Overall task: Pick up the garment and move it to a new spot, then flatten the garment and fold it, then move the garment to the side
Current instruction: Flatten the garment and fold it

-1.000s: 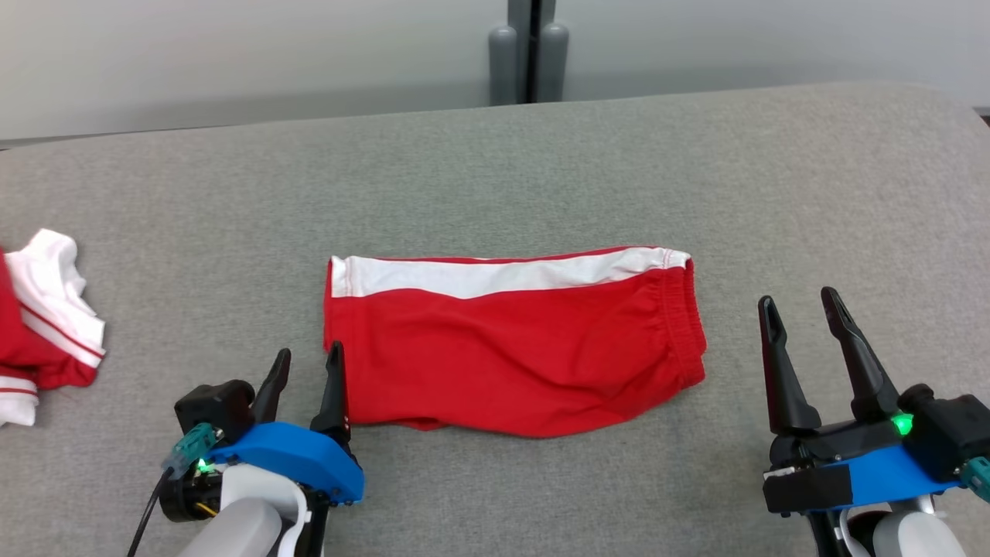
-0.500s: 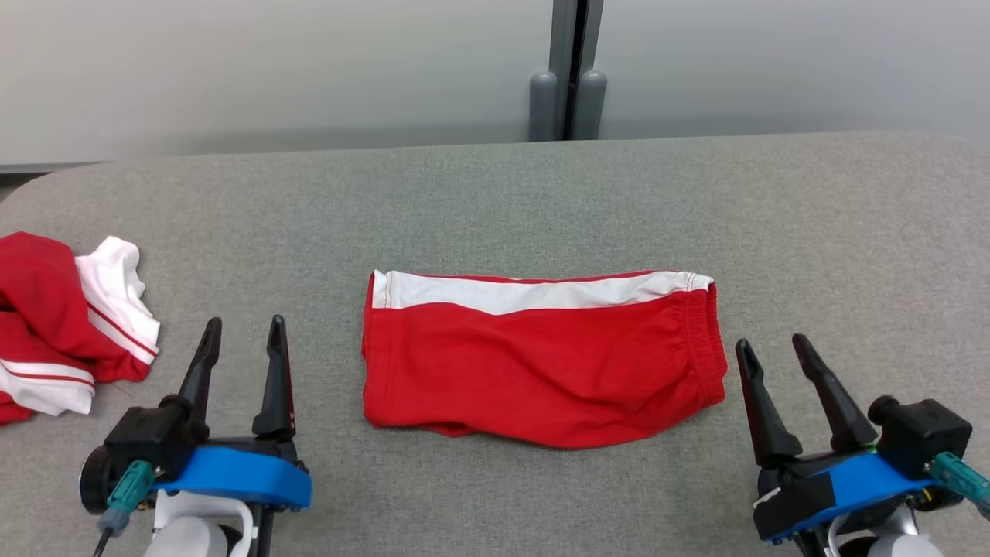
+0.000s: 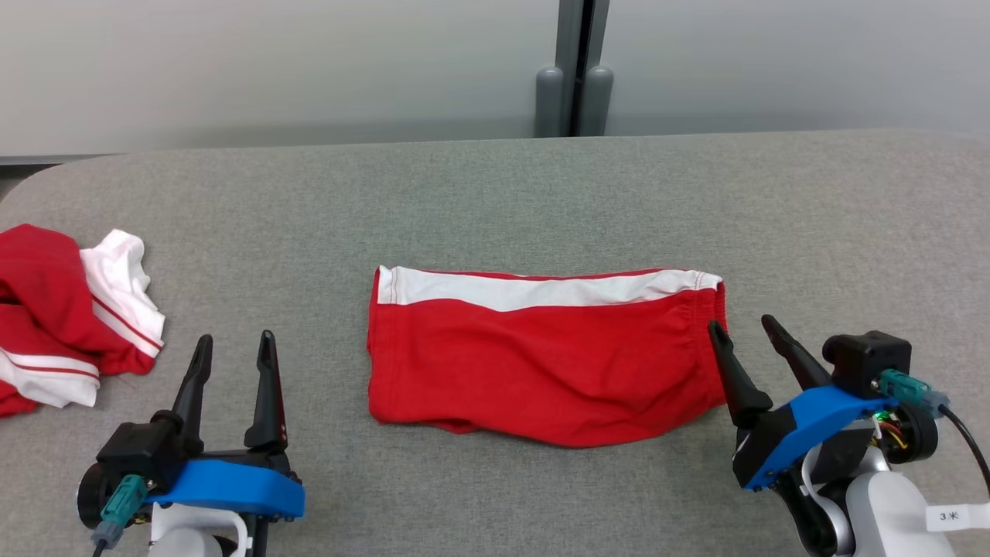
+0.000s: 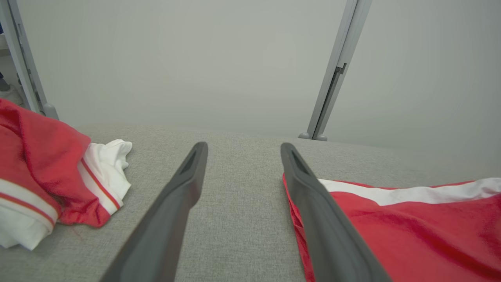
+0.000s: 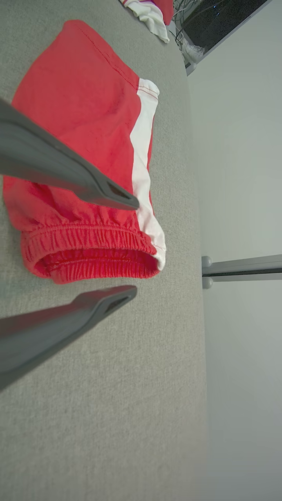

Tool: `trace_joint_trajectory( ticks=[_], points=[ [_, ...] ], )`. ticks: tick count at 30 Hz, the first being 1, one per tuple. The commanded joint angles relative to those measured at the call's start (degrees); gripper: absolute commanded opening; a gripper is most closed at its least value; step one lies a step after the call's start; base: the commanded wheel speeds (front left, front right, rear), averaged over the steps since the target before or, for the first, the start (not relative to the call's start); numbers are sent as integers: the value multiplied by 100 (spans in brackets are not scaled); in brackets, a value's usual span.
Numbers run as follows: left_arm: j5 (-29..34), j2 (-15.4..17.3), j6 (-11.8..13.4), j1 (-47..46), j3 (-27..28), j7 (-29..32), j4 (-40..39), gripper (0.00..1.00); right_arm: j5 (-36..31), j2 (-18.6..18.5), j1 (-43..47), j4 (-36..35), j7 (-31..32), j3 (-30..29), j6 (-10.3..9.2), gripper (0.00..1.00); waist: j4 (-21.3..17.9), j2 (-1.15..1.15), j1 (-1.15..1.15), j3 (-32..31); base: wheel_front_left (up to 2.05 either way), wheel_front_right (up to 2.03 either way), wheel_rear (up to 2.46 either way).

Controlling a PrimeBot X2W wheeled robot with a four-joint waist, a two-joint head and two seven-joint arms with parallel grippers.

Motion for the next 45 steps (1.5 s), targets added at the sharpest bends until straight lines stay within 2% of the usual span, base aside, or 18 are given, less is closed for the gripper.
trace_joint_trajectory(
  ticks=[1,7,9,18,27,28,29,30,31,38,45],
  points=[
    [76,-39,-56,-107,35,-14,34,100,28,11,-140,147,3,-32,3,100,70,0,0,43,0,0,0],
    [199,-218,-234,-218,95,-13,158,100,-148,6,-456,848,44,-304,3,100,257,0,0,149,0,0,0],
    [215,-257,-278,-241,118,-13,175,100,-15,10,-512,1062,49,-348,3,100,312,0,0,176,0,0,0],
    [350,-341,-378,-305,233,-14,169,100,-16,5,-837,1911,-6,-493,3,100,441,0,0,301,0,0,0],
    [439,-376,-411,-338,255,-15,211,100,141,13,-1287,2778,516,-319,4,100,466,0,0,411,0,0,0],
    [448,-376,-415,-340,255,-14,214,100,184,22,-1337,2841,581,-268,4,90,463,0,0,420,0,0,0],
    [454,-373,-419,-346,261,-14,219,100,182,28,-1402,2866,611,-235,4,31,456,0,0,429,0,0,0],
    [454,-373,-419,-346,261,-14,219,100,182,28,-1402,2866,611,-235,4,31,456,0,0,429,0,0,0],
    [467,-373,-425,-367,264,-14,216,100,110,23,-1517,2875,644,-238,4,0,436,0,0,452,0,0,0],
    [493,-404,-435,-391,247,-15,188,100,-435,-113,-1717,2484,802,-806,1,0,381,0,0,454,0,0,0],
    [537,-422,-441,-391,206,-14,183,100,-776,-707,-1503,1681,1655,-1397,2,0,369,0,0,428,0,0,0]
  ],
)
